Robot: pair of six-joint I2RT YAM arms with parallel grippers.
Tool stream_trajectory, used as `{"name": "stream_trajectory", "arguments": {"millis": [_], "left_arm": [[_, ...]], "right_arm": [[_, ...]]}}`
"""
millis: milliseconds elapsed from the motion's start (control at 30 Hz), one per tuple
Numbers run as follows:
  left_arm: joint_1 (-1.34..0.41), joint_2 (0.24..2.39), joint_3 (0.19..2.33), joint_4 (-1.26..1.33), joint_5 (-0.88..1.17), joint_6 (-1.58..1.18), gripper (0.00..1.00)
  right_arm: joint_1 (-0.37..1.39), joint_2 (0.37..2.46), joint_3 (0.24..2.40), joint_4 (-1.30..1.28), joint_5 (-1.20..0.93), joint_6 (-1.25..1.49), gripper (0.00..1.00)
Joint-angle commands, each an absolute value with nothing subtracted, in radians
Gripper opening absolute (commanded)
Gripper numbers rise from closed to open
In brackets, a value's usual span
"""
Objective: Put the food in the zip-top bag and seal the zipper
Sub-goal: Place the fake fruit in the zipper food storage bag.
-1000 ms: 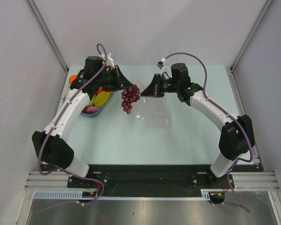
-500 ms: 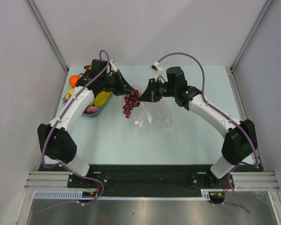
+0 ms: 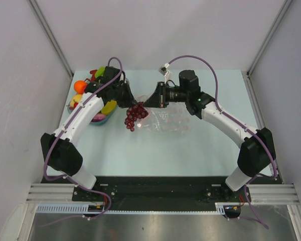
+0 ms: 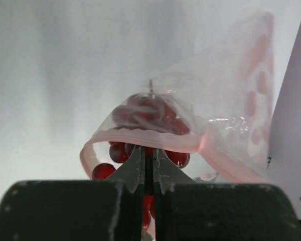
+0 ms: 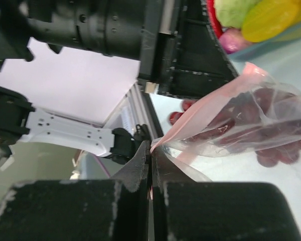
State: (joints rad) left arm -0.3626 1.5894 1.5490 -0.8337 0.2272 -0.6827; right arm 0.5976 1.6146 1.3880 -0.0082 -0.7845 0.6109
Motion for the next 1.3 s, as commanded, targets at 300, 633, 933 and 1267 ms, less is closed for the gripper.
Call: {"name": "stream_trajectory", "arguments": {"millis": [300, 633, 933, 1267], "left_arm": [[-0.367, 1.436, 1.404, -0.615, 0.514, -0.482, 0.00], [-0.365, 1.319, 1.384, -0.482, 0.670, -0.541, 0.00], [-0.365, 1.197, 1.327, -0.158, 0.657, -0.534, 0.00], [-0.377, 1.201, 1.290, 0.001, 0.591, -0.517, 0.00]], "right_arm": [[0.574, 1.626, 1.381, 0.097, -0.836, 0.660, 0.00], [0.560, 1.589, 1.304, -0.009, -0.764, 0.440, 0.00], [0.538, 1.600, 1.235, 0.264, -0.825, 0.755, 0.00], [0.560, 1.624, 1.236, 0.439, -0.867, 1.034, 0.00]]}}
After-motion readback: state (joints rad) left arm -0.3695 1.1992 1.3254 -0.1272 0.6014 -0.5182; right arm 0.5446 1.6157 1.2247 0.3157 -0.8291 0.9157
